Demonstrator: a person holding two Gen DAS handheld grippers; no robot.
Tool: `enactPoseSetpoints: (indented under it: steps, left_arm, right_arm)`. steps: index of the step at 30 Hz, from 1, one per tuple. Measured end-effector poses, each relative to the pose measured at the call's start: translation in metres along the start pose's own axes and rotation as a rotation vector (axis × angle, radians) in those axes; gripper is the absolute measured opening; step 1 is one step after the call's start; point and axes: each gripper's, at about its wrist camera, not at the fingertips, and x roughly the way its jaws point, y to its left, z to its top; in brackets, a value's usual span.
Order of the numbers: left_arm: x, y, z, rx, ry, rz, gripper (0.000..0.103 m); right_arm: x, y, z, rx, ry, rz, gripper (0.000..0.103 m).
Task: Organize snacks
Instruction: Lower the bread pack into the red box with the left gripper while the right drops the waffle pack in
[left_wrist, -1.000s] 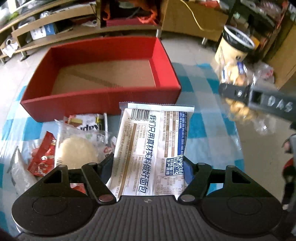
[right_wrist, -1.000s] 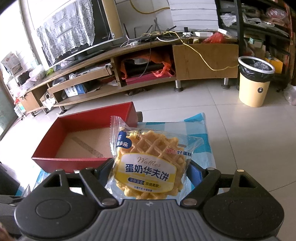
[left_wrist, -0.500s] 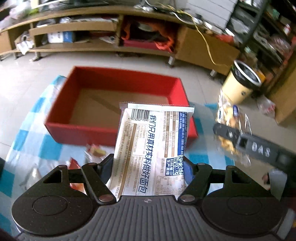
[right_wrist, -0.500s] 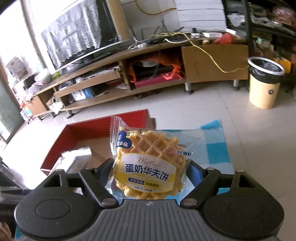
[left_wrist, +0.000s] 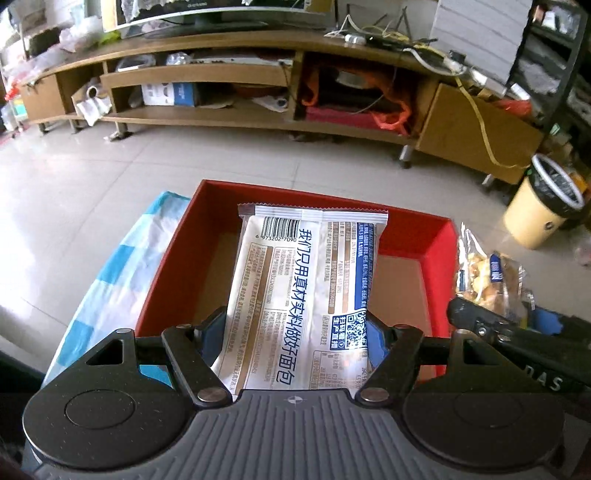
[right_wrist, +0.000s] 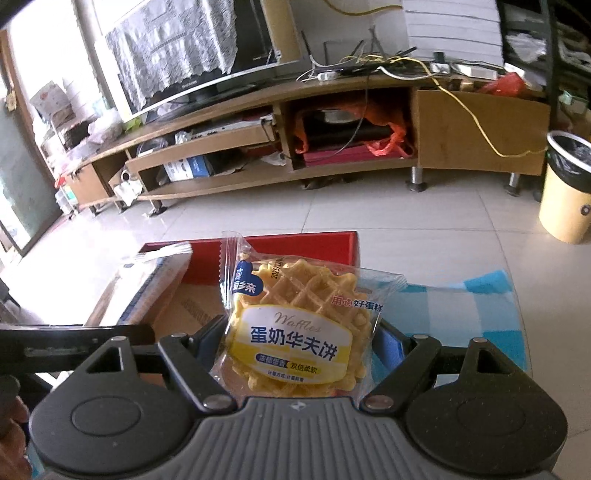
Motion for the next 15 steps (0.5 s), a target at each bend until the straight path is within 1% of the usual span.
enactPoseSetpoints:
  steps: [5, 8, 10, 12, 15]
  left_arm:
    - [0.025, 0.004, 0.006, -0.003, 0.024, 0.022, 0.078]
    - [0.034, 0.005, 0.007, 0.007, 0.022, 0.055, 0.078]
    - [0.040, 0.007, 0.008, 0.005, 0.029, 0.058, 0.075]
    - [0.044, 0.009, 0.009, -0.001, 0.035, 0.069, 0.070]
    - [0.046, 0.011, 0.009, -0.001, 0.038, 0.083, 0.072]
  right_arm:
    - [0.026, 0.004, 0.005, -0.019, 0.030, -0.006, 0.081]
    - [0.036, 0.009, 0.008, -0.062, 0.018, -0.027, 0.081]
    - [0.041, 0.011, 0.009, -0.075, 0.017, -0.027, 0.081]
    - [0.045, 0.014, 0.008, -0.098, 0.013, -0.037, 0.081]
    - [0.047, 0.022, 0.005, -0.159, 0.008, -0.063, 0.082]
